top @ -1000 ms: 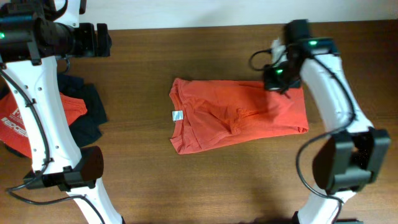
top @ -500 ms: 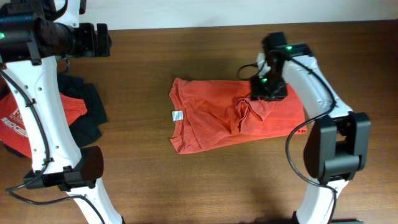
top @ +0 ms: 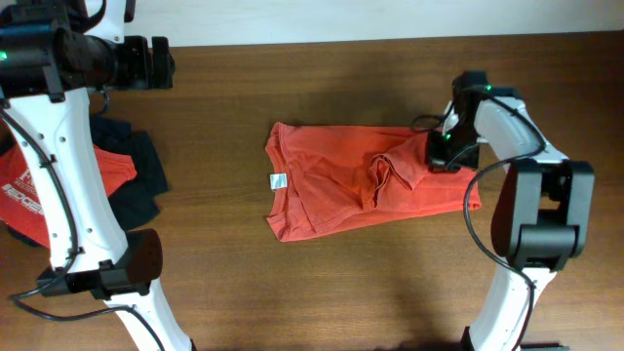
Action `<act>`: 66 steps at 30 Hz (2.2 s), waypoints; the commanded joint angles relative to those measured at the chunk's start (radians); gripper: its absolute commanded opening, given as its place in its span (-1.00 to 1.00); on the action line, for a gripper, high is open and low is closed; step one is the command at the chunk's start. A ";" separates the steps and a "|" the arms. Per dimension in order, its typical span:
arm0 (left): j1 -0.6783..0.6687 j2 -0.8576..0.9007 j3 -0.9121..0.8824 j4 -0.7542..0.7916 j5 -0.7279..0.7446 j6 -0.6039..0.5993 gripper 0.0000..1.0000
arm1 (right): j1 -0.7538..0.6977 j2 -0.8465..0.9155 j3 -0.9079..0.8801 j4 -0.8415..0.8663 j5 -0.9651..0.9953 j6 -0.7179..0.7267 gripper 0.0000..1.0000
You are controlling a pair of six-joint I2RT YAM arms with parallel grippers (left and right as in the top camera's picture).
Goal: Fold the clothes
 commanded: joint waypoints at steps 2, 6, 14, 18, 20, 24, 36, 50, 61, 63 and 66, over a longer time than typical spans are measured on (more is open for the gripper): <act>0.004 0.006 0.000 0.002 -0.008 0.012 0.99 | 0.011 0.000 -0.076 0.114 -0.137 0.045 -0.92; 0.004 0.006 0.000 0.002 -0.008 0.012 0.99 | 0.028 0.000 -0.099 0.286 -0.375 0.046 -0.92; 0.004 0.006 0.000 0.002 -0.008 0.012 0.99 | 0.058 0.000 -0.099 0.480 -0.541 0.101 -0.91; 0.004 0.006 0.000 0.002 -0.008 0.012 0.99 | 0.079 0.000 -0.099 0.638 -0.641 0.115 -0.89; 0.004 0.006 0.000 0.002 -0.008 0.012 0.99 | 0.085 0.000 -0.099 0.690 -0.645 0.164 -0.87; 0.004 0.006 0.000 0.002 -0.008 0.012 0.99 | 0.083 0.000 -0.098 0.741 -0.706 0.180 -0.76; 0.004 0.006 0.000 0.002 -0.008 0.012 0.99 | 0.069 -0.006 -0.091 0.209 -0.595 -0.125 -0.53; 0.004 0.006 0.000 0.002 -0.008 0.012 0.99 | 0.249 -0.013 -0.092 -0.004 -0.272 -0.210 -0.85; 0.004 0.006 0.000 0.002 -0.008 0.012 0.99 | 0.325 -0.116 -0.106 -0.119 -0.266 -0.217 -0.67; 0.004 0.006 0.000 0.002 -0.008 0.012 0.99 | 0.369 -0.124 -0.105 -0.130 -0.288 -0.305 -0.26; 0.004 0.006 0.000 0.002 -0.008 0.012 0.99 | 0.375 -0.159 -0.091 -0.114 -0.273 -0.342 -0.16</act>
